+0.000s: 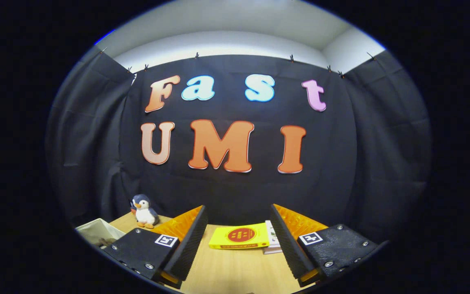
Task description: Open the storage box then place both shoes into the box .Put the left shoe in first, then the right shoe, with the right side of both shoes facing outward in a uniform manner.
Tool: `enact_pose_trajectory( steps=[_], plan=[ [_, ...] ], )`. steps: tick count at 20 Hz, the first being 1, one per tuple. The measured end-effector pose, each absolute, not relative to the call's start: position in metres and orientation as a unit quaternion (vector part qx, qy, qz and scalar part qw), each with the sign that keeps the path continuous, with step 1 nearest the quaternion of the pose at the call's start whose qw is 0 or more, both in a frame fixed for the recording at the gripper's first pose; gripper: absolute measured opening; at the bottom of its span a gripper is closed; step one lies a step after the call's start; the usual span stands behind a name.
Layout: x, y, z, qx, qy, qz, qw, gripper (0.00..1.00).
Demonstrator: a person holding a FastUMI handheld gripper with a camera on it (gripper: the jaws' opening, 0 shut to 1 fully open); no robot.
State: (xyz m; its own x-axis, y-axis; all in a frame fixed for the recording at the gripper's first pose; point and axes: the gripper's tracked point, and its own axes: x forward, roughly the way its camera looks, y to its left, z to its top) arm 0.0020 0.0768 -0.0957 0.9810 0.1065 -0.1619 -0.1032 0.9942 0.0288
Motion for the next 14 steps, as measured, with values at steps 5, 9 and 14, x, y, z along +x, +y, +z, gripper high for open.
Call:
enact_pose_trajectory(
  steps=[5,9,14],
  plan=[
    [0.003,0.074,-0.072,0.008,0.051,0.039,0.998,0.97],
    [0.004,0.075,-0.070,0.023,0.051,0.031,0.998,0.98],
    [0.003,0.074,-0.073,0.042,0.064,0.033,0.997,0.98]
  ],
)
